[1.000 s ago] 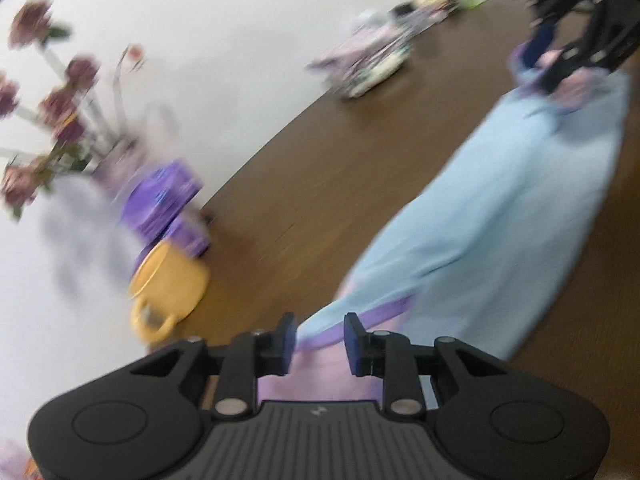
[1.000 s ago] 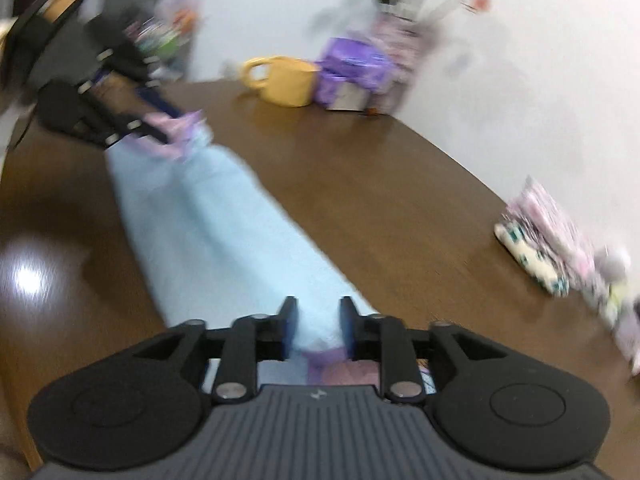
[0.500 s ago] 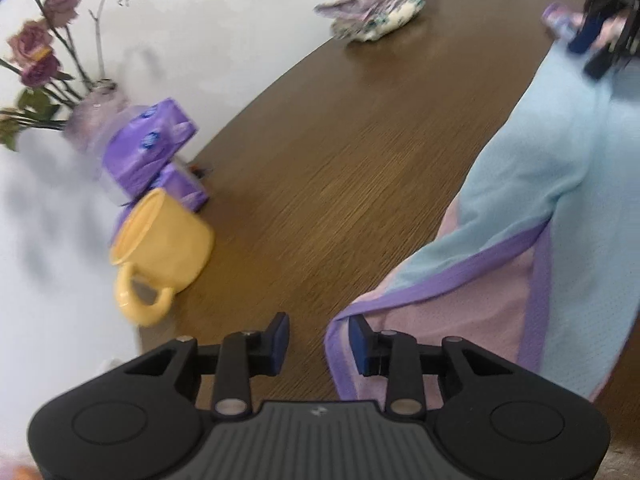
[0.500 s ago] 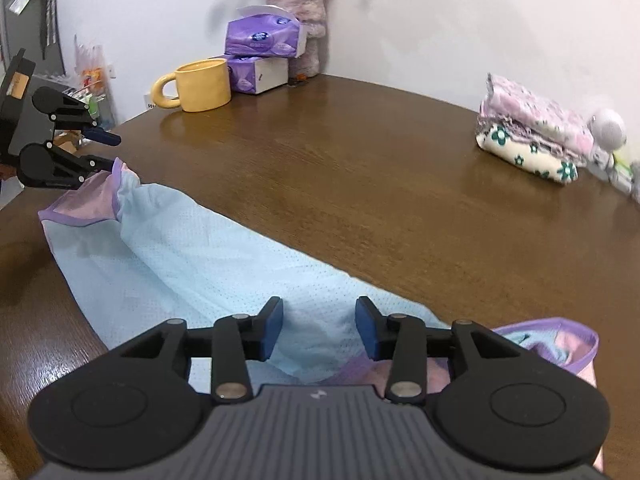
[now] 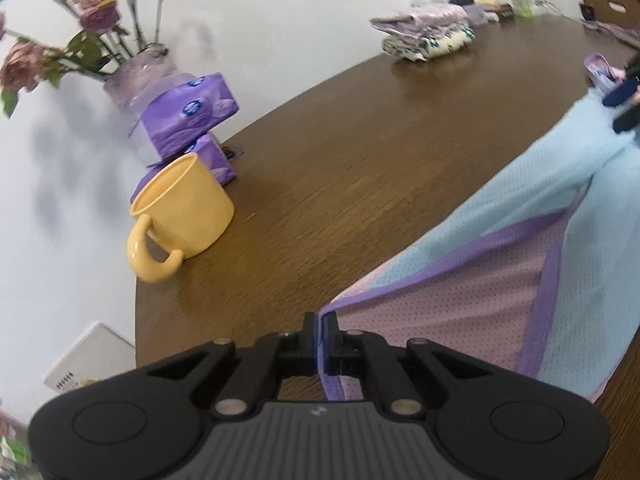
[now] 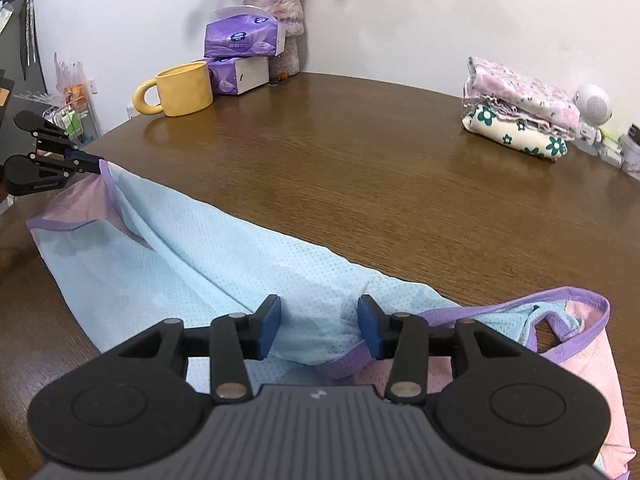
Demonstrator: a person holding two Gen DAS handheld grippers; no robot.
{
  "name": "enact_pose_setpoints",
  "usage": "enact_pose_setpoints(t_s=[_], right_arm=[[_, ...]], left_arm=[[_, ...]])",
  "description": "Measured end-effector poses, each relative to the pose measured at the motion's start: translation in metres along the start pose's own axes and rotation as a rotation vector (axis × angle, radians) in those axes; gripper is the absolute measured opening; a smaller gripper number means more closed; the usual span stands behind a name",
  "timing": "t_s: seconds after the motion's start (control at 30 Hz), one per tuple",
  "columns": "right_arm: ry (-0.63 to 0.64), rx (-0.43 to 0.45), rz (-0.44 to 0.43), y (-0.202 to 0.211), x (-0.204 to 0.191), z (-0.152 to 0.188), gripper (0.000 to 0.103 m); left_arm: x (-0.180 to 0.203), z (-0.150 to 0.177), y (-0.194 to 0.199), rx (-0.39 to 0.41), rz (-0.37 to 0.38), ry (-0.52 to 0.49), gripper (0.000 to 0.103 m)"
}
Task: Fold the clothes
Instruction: 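Lower the folded garment onto the table and open both grippers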
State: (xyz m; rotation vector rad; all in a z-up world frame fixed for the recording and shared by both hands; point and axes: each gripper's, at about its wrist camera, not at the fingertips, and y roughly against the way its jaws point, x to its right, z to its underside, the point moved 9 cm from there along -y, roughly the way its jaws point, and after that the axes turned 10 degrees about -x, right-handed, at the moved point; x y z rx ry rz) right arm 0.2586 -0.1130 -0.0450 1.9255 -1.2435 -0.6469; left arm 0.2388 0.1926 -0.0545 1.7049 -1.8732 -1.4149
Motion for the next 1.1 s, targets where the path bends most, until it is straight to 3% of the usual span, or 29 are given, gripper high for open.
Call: enact_pose_setpoints(t_s=[0.17, 0.33, 0.47, 0.6, 0.7, 0.83, 0.97, 1.1], right_arm=[[0.028, 0.053, 0.012, 0.014, -0.005, -0.001, 0.047], [0.035, 0.08, 0.024, 0.023, -0.007, 0.0, 0.051], [0.024, 0.092, 0.026, 0.019, -0.007, 0.0, 0.051], [0.044, 0.098, 0.022, 0.017, -0.013, 0.003, 0.051], [0.055, 0.091, 0.031, 0.015, -0.013, 0.006, 0.051], [0.023, 0.065, 0.042, 0.009, -0.004, 0.014, 0.05], [-0.012, 0.092, 0.008, 0.014, -0.001, 0.015, 0.051], [-0.004, 0.155, 0.032, 0.049, 0.02, 0.007, 0.051]], left_arm=[[-0.005, -0.001, 0.026, 0.033, 0.009, 0.072, 0.028], [0.013, -0.026, 0.057, 0.131, 0.09, 0.13, 0.034], [0.053, -0.054, 0.058, 0.16, 0.218, 0.123, 0.035], [0.09, -0.065, 0.043, 0.111, 0.309, 0.091, 0.035], [0.102, -0.063, 0.027, 0.049, 0.32, 0.105, 0.034], [0.095, -0.058, 0.019, 0.042, 0.347, 0.18, 0.034], [0.097, -0.064, 0.024, 0.052, 0.342, 0.191, 0.031], [0.102, -0.073, 0.033, 0.067, 0.324, 0.18, 0.032]])
